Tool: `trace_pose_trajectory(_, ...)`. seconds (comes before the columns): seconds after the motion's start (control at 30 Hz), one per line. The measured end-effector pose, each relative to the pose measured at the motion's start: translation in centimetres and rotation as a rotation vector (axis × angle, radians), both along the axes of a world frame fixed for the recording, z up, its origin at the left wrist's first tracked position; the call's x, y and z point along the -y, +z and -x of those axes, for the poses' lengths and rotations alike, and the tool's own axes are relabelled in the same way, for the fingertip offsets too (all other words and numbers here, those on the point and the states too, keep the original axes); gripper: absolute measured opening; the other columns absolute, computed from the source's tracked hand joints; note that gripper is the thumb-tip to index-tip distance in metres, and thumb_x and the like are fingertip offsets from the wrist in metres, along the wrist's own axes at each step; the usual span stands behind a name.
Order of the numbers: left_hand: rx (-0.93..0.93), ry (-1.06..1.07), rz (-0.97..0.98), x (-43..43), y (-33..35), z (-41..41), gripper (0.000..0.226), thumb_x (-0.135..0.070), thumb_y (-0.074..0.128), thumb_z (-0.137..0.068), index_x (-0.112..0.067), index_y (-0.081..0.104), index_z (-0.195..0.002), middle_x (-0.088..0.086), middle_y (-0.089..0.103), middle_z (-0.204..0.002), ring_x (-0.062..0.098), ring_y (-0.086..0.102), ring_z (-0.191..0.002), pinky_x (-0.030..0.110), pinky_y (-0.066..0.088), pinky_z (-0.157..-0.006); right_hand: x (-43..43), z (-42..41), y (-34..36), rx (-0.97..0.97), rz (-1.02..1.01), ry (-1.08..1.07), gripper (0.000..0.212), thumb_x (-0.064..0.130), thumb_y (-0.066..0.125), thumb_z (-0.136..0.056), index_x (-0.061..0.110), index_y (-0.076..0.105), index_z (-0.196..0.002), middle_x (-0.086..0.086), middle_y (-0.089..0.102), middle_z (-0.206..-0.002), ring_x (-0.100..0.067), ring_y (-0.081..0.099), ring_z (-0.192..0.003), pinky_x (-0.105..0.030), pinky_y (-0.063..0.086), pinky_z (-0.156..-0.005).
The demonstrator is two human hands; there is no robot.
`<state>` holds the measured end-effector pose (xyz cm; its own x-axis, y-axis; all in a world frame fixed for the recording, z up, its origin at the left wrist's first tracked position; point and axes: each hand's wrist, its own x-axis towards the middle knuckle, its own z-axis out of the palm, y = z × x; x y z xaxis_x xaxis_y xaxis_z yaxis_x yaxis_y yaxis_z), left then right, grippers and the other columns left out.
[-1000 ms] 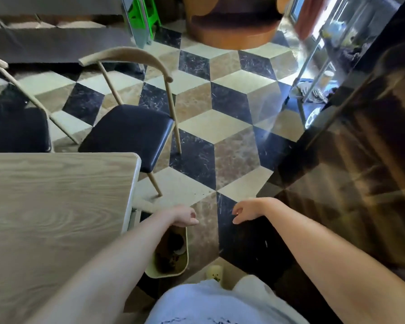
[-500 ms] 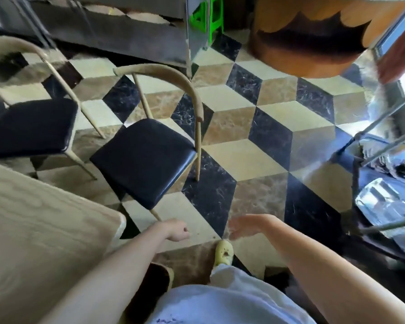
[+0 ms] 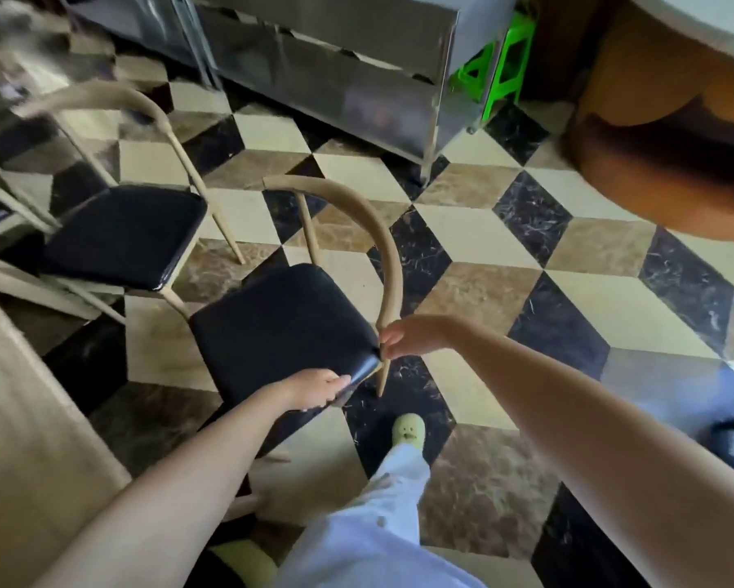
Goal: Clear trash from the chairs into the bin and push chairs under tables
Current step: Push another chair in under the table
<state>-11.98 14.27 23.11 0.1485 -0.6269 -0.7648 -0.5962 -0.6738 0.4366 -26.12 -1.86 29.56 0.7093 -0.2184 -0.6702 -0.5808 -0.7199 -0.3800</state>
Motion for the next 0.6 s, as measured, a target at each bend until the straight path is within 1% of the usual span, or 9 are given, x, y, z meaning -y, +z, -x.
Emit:
trace_pose_trajectory(0.1, -0.048, 0.207, 0.126, 5.3, -0.3, -1.9, 0.051, -0.049, 0.033, -0.098, -0.019, 0.046, -0.137, 0.004, 0.058, -0.130, 0.017, 0.058, -0.108, 0.032, 0.045, -0.089, 6.1, -4.4, 0.8, 0.078, 0.042, 0.048, 0.048, 0.029, 0.045, -0.096, 0.014, 0.041, -0.141, -0.005, 0.043, -0.148, -0.023, 0.038, -0.137, -0.038, 0.029, -0.115)
trace_pose_trajectory(0.17, -0.072, 0.306, 0.212, 9.0, -0.6, -2.7, 0.052, -0.048, 0.034, -0.098, -0.022, 0.041, -0.142, 0.003, 0.052, -0.140, 0.020, 0.053, -0.123, 0.037, 0.042, -0.104, 9.8, -7.2, 0.5, 0.109, 0.093, 0.105, 0.047, 0.028, 0.045, -0.097, 0.015, 0.040, -0.142, -0.005, 0.041, -0.149, -0.023, 0.037, -0.138, -0.037, 0.029, -0.114)
trace_pose_trajectory(0.2, -0.094, 0.366, 0.242, 10.8, -0.7, -2.9, 0.052, -0.048, 0.035, -0.098, -0.022, 0.040, -0.143, 0.002, 0.050, -0.143, 0.021, 0.050, -0.128, 0.039, 0.039, -0.108, 11.5, -8.4, 0.0, 0.115, 0.116, 0.128, 0.047, 0.027, 0.044, -0.097, 0.016, 0.039, -0.143, -0.005, 0.039, -0.150, -0.023, 0.036, -0.139, -0.036, 0.028, -0.113)
trace_pose_trajectory(0.27, -0.140, 0.488, 0.276, 14.0, -1.0, -3.3, 0.050, -0.045, 0.036, -0.099, -0.020, 0.041, -0.143, 0.003, 0.047, -0.146, 0.022, 0.047, -0.132, 0.041, 0.037, -0.111, 14.5, -10.6, -1.3, 0.118, 0.135, 0.191, 0.047, 0.025, 0.044, -0.097, 0.017, 0.039, -0.143, -0.005, 0.036, -0.152, -0.022, 0.031, -0.141, -0.035, 0.024, -0.114)
trace_pose_trajectory(0.37, -0.150, 0.570, 0.322, 18.2, -1.4, -3.1, 0.048, -0.039, 0.035, -0.101, -0.015, 0.044, -0.141, 0.005, 0.049, -0.145, 0.021, 0.048, -0.132, 0.038, 0.038, -0.110, 17.9, -12.9, -3.2, 0.115, 0.210, 0.365, 0.046, 0.025, 0.041, -0.098, 0.019, 0.038, -0.144, -0.004, 0.029, -0.156, -0.020, 0.016, -0.147, -0.036, 0.012, -0.119)
trace_pose_trajectory(0.43, -0.163, 0.640, 0.328, 20.4, -1.7, -2.8, 0.046, -0.040, 0.035, -0.101, -0.015, 0.049, -0.137, 0.007, 0.054, -0.140, 0.022, 0.051, -0.129, 0.036, 0.040, -0.108, 20.3, -14.2, -4.0, 0.104, 0.254, 0.499, 0.045, 0.030, 0.039, -0.100, 0.019, 0.039, -0.143, -0.003, 0.026, -0.157, -0.020, 0.010, -0.148, -0.037, 0.006, -0.120)
trace_pose_trajectory(0.47, -0.165, 0.664, 0.320, 21.2, -1.8, -2.5, 0.046, -0.041, 0.034, -0.101, -0.014, 0.052, -0.134, 0.007, 0.056, -0.138, 0.022, 0.052, -0.127, 0.033, 0.040, -0.106, 21.4, -14.7, -4.4, 0.101, 0.285, 0.591, 0.044, 0.034, 0.036, -0.100, 0.020, 0.040, -0.142, -0.002, 0.026, -0.157, -0.019, 0.009, -0.148, -0.038, 0.004, -0.120)
trace_pose_trajectory(0.53, -0.148, 0.704, 0.316, 22.3, -2.0, -1.9, 0.046, -0.041, 0.032, -0.101, -0.014, 0.053, -0.131, 0.007, 0.058, -0.134, 0.022, 0.052, -0.125, 0.027, 0.038, -0.097, 23.4, -15.7, -5.3, 0.140, 0.353, 0.783, 0.044, 0.041, 0.032, -0.100, 0.023, 0.047, -0.138, 0.003, 0.029, -0.156, -0.017, 0.008, -0.148, -0.041, -0.001, -0.121)
trace_pose_trajectory(0.6, -0.139, 0.790, 0.323, 23.0, -2.1, -1.7, 0.045, -0.042, 0.031, -0.101, -0.014, 0.055, -0.128, 0.009, 0.060, -0.130, 0.024, 0.055, -0.120, 0.026, 0.038, -0.089, 25.3, -17.1, -5.8, 0.164, 0.366, 0.937, 0.046, 0.049, 0.031, -0.098, 0.028, 0.052, -0.133, 0.007, 0.033, -0.154, -0.014, 0.010, -0.148, -0.045, -0.002, -0.120)
